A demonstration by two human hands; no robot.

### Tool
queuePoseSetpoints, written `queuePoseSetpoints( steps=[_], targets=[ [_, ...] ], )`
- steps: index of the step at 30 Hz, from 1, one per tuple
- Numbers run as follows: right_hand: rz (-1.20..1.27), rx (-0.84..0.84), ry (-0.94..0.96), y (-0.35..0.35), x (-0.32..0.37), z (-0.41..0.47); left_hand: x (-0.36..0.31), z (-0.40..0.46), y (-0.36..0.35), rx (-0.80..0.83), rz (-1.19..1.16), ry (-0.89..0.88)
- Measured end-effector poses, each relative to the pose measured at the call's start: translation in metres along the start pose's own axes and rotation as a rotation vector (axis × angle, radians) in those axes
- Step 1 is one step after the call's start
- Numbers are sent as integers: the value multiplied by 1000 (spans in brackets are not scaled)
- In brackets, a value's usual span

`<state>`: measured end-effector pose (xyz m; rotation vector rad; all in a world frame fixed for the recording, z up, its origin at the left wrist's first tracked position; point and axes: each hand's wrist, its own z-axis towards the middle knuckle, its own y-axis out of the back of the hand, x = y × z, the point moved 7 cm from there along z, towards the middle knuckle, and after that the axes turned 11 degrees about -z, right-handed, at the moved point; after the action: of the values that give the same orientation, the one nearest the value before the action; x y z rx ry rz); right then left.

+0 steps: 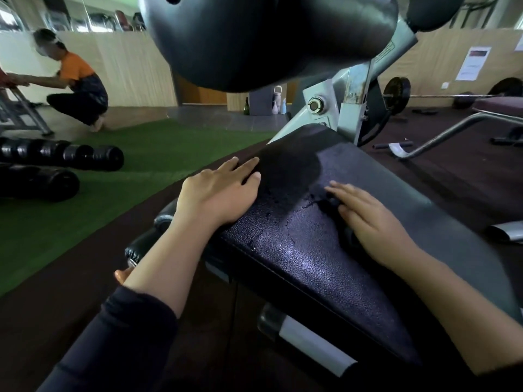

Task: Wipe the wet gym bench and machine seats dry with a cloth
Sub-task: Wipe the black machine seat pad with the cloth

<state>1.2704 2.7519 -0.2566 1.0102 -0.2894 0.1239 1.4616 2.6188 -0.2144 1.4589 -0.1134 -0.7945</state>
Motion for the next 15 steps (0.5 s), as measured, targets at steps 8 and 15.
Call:
queuePoseSetpoints(
  steps=[8,15],
  targets=[
    [-133,24,46,-19,49,38,-1,1,0,-6,-2,-2],
    [46,31,158,1,18,-3,-1,-1,1,-14,7,-3]
  ],
)
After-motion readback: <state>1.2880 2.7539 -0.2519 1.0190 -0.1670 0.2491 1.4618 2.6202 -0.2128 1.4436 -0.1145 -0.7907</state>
